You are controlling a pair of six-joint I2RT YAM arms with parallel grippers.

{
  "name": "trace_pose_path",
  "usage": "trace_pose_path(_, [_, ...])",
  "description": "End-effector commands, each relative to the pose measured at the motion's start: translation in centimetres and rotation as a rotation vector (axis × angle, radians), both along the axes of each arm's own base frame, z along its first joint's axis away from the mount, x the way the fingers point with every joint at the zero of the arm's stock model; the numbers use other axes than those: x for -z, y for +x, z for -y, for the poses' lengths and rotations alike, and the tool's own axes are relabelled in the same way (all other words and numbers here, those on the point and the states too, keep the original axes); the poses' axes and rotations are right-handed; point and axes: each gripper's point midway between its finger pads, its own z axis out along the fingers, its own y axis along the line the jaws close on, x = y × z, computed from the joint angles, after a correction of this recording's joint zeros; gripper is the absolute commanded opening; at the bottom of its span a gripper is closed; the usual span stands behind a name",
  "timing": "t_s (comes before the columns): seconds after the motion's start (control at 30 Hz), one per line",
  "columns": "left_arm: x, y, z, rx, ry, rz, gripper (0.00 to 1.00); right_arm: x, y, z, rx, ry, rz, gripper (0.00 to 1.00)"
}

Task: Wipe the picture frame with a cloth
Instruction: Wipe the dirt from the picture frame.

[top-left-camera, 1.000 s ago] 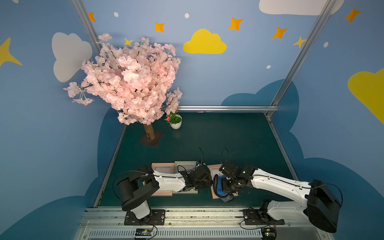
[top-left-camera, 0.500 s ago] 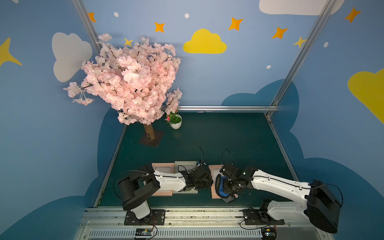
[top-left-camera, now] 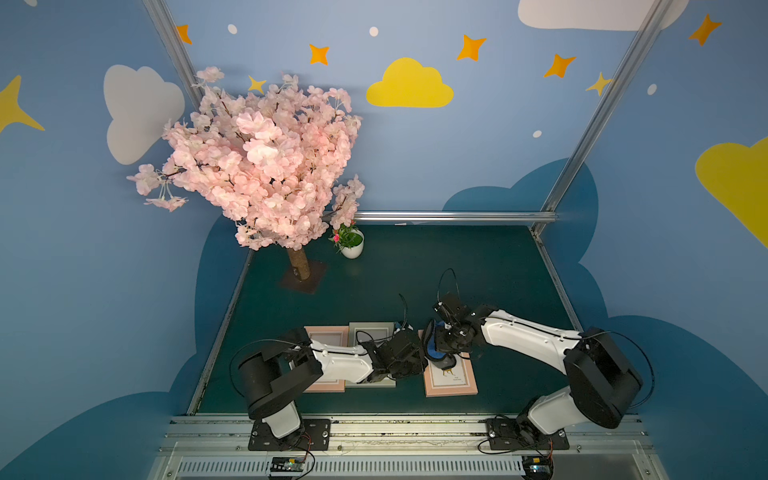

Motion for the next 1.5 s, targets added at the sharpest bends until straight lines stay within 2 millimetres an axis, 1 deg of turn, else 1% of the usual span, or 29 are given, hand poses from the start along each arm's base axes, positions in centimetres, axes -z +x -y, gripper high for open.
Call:
trace_pose_path(0.0, [4.0,-1.5,-2.6,0.002,0.151,-0.077,0.21,-0.4,-0.2,-0.4,-0.038,0.017,-0.001,0.0])
trace_pose_path(0.07, [4.2,-1.5,-2.6,0.002,0.154,-0.082,0.21,0.0,-1.2,0.3,-0.038,-0.004,-0.017,0.0])
trace_pose_path(0.17, [4.4,-1.5,-2.6,0.001,0.159,-0.087,0.21,0.5,-3.3,1.4,-0.039,-0.031,-0.041,0.0])
trace_pose_path(0.27, [4.5,-1.6,-2.7,0.004,0.17,-0.09,0.21,1.2,-5.8,2.5,-0.046,-0.063,-0.069,0.0])
trace_pose_path(0.4, [4.7,-1.5,-3.0,0.003,0.192,-0.09,0.21,1.3,-9.0,3.7,-0.058,-0.102,-0.1,0.0])
trace_pose_path(0.47, [4.7,-1.5,-3.1,0.001,0.196,-0.089,0.21,1.8,-10.7,4.7,-0.062,-0.124,-0.124,0.0])
trace_pose_path(0.57, [4.8,-1.5,-3.2,-0.001,0.201,-0.093,0.21,1.7,-12.1,5.4,-0.063,-0.139,-0.131,0.0])
trace_pose_path(0.67, [4.8,-1.5,-3.3,-0.002,0.205,-0.094,0.21,1.4,-12.9,5.8,-0.064,-0.134,-0.125,0.0])
trace_pose_path(0.73, [4.8,-1.5,-3.4,-0.003,0.207,-0.093,0.21,1.4,-12.8,5.9,-0.065,-0.132,-0.115,0.0])
trace_pose_path(0.8, [4.8,-1.5,-3.4,-0.004,0.208,-0.093,0.2,1.7,-12.3,6.1,-0.04,-0.145,-0.095,0.0])
trace_pose_path(0.83, [4.7,-1.5,-3.4,-0.004,0.206,-0.092,0.21,1.8,-11.9,6.2,-0.007,-0.155,-0.082,0.0])
trace_pose_path(0.93, [4.8,-1.6,-3.5,-0.002,0.21,-0.093,0.21,2.2,-10.7,6.4,0.018,-0.179,-0.052,0.0])
trace_pose_path(1.07, [4.8,-1.6,-3.5,-0.004,0.211,-0.095,0.21,2.7,-8.6,6.0,0.041,-0.166,-0.038,0.0])
trace_pose_path(1.3, [4.7,-1.6,-3.6,-0.009,0.211,-0.095,0.21,3.3,-4.4,5.1,0.058,-0.136,-0.021,0.0])
trace_pose_path(1.33, [4.7,-1.6,-3.6,-0.01,0.212,-0.096,0.21,3.4,-4.0,5.1,0.058,-0.138,-0.023,0.0])
trace_pose_path(1.4, [4.6,-1.6,-3.6,-0.012,0.21,-0.095,0.21,3.1,-2.8,4.6,0.057,-0.126,-0.014,0.0])
trace_pose_path(1.47, [4.7,-1.6,-3.8,-0.022,0.213,-0.103,0.21,2.9,-2.2,4.4,0.056,-0.119,-0.01,0.0])
